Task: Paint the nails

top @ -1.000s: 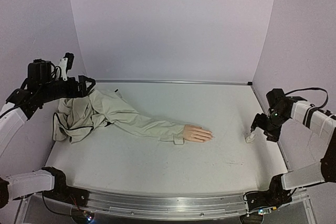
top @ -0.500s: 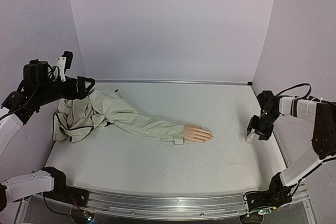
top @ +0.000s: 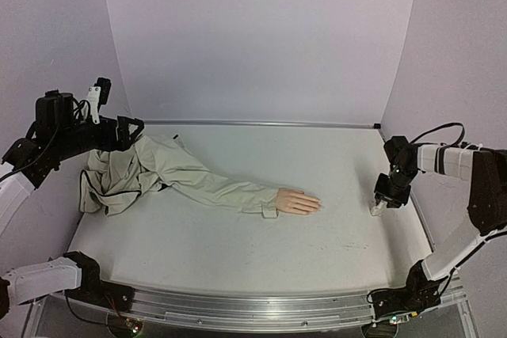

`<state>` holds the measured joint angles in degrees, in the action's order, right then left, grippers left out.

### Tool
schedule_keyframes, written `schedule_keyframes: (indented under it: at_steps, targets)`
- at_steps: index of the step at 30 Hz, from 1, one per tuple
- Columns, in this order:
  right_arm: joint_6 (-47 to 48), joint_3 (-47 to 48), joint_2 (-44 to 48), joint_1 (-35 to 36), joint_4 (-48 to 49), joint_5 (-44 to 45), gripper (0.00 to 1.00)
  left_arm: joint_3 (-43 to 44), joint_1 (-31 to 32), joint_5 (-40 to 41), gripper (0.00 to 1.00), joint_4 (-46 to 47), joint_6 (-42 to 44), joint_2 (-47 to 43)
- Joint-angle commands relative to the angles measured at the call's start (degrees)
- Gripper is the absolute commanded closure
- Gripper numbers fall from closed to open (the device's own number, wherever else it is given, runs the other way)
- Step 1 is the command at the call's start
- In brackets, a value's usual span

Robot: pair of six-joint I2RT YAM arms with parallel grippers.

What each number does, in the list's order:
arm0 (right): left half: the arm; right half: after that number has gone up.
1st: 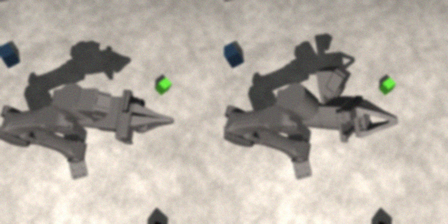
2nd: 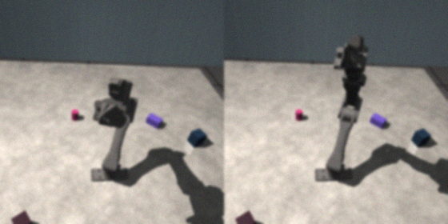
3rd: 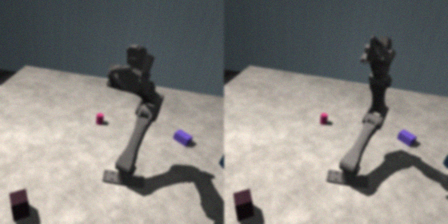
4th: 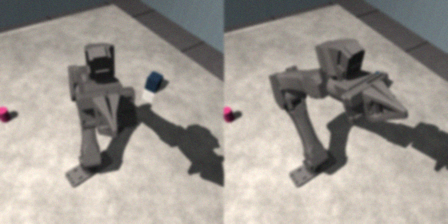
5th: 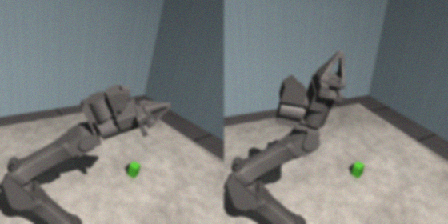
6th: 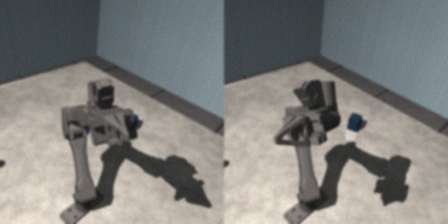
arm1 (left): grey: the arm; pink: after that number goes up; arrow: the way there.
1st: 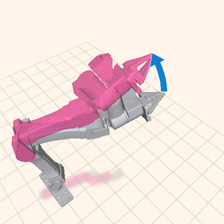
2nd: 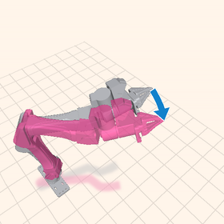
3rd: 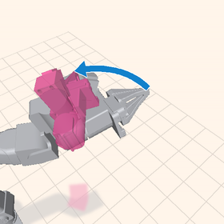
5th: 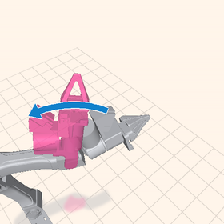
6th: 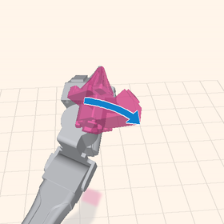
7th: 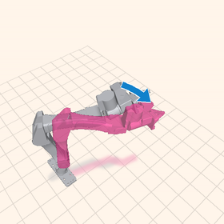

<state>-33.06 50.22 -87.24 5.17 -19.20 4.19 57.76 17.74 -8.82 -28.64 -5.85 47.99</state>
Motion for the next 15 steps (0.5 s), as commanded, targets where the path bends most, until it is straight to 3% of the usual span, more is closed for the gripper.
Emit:
schedule_keyframes:
  at_steps: [1,6,12,15]
  targets:
    - [0.6,1.7,-0.9,0.6,-1.9,2.2,0.67,1.7,0.3,0.6,0.0,0.4,0.7,-1.0]
    - [0.8,1.6,-0.7,1.1,-1.9,3.0,0.77,1.7,0.4,1.5,0.01,0.2,0.5,-1.2]
    - [2.5,1.9,1.3,1.2,-1.9,2.1,0.98,2.7,0.4,7.0,0.01,-1.1,-0.6,-1.3]
    - [4.7,2.8,4.4,1.2,-0.4,0.3,1.0,2.3,0.3,10.3,0.01,-1.2,-1.5,-2.2]
